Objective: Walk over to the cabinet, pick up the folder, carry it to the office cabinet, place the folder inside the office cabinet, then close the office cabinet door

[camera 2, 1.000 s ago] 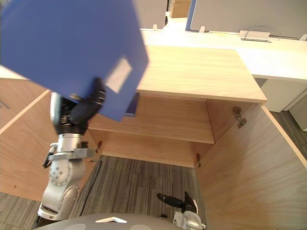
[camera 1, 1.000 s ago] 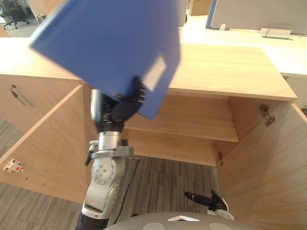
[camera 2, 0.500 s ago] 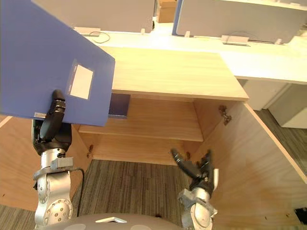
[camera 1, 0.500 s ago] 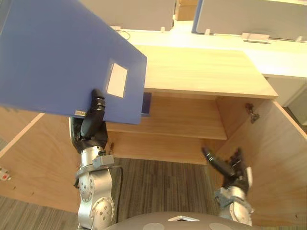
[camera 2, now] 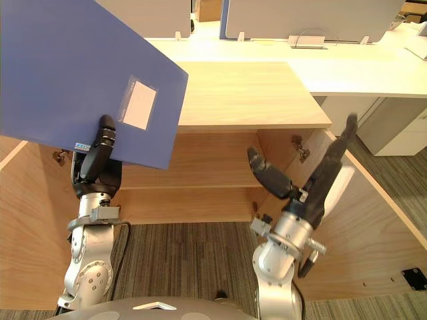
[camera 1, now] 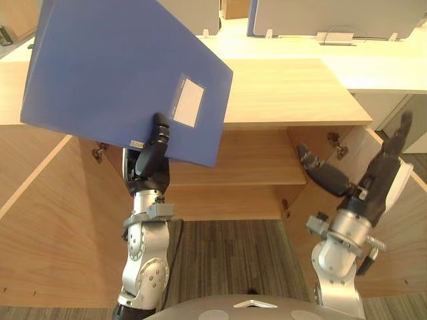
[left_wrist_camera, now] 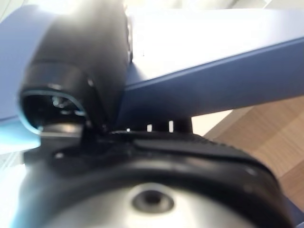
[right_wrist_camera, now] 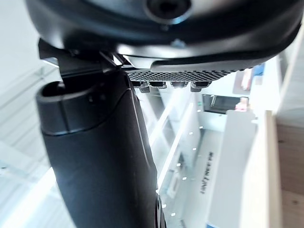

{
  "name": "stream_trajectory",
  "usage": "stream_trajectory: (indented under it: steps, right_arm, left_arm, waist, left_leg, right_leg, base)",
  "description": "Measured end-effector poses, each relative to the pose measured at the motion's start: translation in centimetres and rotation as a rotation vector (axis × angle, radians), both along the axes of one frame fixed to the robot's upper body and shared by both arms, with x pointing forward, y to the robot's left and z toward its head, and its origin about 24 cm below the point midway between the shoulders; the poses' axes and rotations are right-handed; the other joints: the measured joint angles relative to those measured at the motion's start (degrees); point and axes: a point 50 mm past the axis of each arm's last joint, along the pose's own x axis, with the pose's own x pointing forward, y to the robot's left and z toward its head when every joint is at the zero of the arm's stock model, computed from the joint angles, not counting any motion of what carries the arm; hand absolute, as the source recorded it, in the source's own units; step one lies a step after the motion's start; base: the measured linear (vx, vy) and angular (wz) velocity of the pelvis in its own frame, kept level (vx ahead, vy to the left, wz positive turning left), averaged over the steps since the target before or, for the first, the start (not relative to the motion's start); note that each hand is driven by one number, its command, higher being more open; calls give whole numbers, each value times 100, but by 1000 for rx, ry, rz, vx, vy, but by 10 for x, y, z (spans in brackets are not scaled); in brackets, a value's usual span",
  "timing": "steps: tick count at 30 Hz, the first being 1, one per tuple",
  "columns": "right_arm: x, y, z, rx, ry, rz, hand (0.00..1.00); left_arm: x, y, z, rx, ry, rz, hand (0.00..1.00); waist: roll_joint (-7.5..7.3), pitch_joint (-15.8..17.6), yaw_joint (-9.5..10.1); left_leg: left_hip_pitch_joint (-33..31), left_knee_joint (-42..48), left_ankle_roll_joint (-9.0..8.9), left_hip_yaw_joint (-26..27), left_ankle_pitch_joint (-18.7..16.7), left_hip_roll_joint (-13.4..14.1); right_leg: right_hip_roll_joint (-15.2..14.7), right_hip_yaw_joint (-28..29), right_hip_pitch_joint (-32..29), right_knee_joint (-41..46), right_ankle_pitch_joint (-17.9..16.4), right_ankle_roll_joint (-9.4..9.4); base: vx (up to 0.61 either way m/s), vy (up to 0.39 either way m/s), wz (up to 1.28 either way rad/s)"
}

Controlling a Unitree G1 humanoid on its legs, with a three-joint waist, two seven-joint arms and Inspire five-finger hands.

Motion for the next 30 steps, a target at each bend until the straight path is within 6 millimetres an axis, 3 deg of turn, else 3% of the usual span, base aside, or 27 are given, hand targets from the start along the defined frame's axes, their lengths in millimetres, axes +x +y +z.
stream_trajectory:
  steps: [5, 8, 12, 17, 26, 30]
  right_arm:
    - [22, 2, 28, -38, -118, 245, 100]
    - [43, 0, 29, -19, -104, 404, 100]
    - [78, -16, 22, 13, 8, 557, 100]
    - [102, -35, 42, 39, 30, 755, 100]
    - [134, -35, 101, -103, 64, 1053, 100]
    - [140, -26, 107, -142, 133, 1167, 100]
  left_arm:
    - [13, -1, -2, -8, -60, -134, 0]
    - [23, -1, -6, 19, -73, -209, 0]
    - [33, 0, -18, 114, -45, -319, 0]
    - [34, 15, -25, 219, -36, -422, 0]
    - [63, 55, -6, 534, -60, -597, 0]
    - [66, 58, 5, 612, -101, -667, 0]
  waist:
    - [43, 22, 15]
    - [90, 49, 19]
    - [123, 66, 25]
    - [164, 69, 34]
    - [110, 44, 109]
    - [42, 11, 121]
  left_leg:
    - [51, -21, -3, -4, -32, -5]
    - [56, -21, 30, -28, 11, -14]
    - [44, -22, 32, -87, 66, -12]
    - [26, -22, 27, -112, 82, -8]
    - [-107, -22, 34, -158, 152, 16]
    - [-149, -10, 42, -228, 169, 16]
  right_leg:
    - [-6, 0, 28, 54, -1, 0]
    - [-15, -15, 28, 84, -1, 0]
    - [-15, -76, 44, 84, -1, -1]
    - [-10, -99, 40, 81, -1, -1]
    - [18, -130, 3, -112, 99, -49]
    - [19, -142, -25, -115, 139, -76]
  base:
    - [-56, -11, 0]
    - [-40, -13, 4]
    - [-34, -21, 7]
    - [-4, -5, 1]
    - [3, -11, 0]
    - [0, -10, 2]
